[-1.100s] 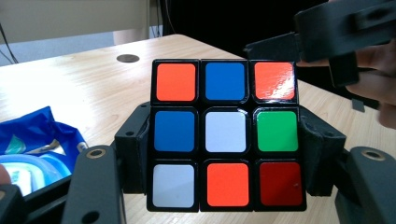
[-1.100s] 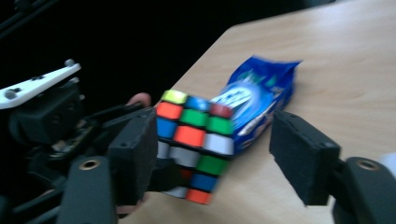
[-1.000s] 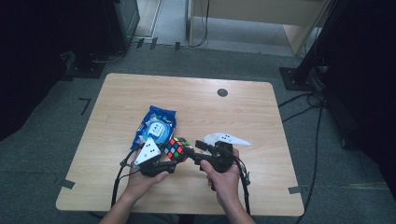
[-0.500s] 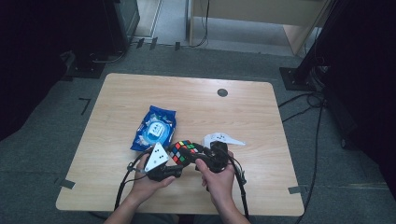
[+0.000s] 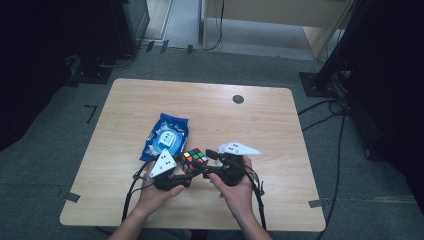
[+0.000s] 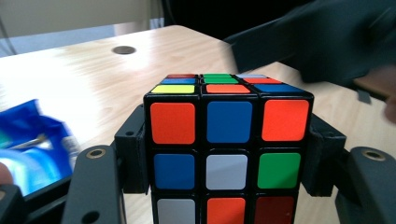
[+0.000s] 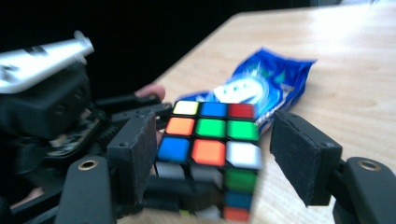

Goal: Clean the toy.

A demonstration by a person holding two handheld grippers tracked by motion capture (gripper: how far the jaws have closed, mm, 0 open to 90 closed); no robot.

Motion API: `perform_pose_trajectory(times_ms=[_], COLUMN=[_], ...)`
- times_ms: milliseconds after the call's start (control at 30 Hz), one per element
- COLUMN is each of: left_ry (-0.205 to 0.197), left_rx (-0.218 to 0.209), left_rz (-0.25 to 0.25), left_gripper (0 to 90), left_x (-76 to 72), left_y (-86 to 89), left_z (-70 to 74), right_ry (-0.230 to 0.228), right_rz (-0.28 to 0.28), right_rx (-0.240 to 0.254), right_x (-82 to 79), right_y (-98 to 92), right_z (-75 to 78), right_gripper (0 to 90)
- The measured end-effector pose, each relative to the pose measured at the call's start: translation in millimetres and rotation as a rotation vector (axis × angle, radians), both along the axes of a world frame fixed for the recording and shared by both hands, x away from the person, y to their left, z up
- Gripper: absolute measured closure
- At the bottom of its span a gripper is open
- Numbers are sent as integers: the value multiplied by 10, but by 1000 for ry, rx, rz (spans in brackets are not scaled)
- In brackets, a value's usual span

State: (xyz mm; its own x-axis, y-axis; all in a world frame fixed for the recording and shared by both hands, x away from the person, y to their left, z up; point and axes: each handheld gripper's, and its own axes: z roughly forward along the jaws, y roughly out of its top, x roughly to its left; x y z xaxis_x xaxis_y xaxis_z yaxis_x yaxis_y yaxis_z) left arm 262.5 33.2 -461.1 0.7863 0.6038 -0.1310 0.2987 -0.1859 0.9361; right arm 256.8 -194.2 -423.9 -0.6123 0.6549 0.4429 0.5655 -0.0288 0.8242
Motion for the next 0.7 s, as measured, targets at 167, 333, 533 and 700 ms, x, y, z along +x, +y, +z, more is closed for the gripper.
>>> perform_pose_trajectory(times_ms=[167,333,533,700], left_ry=[59,66,70,76], left_rx=[-96,-132,-121,-129], left_rz=[52,78,67,60], left_gripper=[338,338,338,338], left_x=[120,141,119,97], left_y=[236,293,219,168], left_z=[65,113,107,108], right_ry=[-39,-69,-115,-108], right_rz=[17,78,68,20], right_rx=[91,-9,-76,-92], right_x=[-4,-43,-117,-127], right_y=[-236,-67,268,357], right_z=[-54,-308,-343,-373], right_gripper=[385,341,303,278])
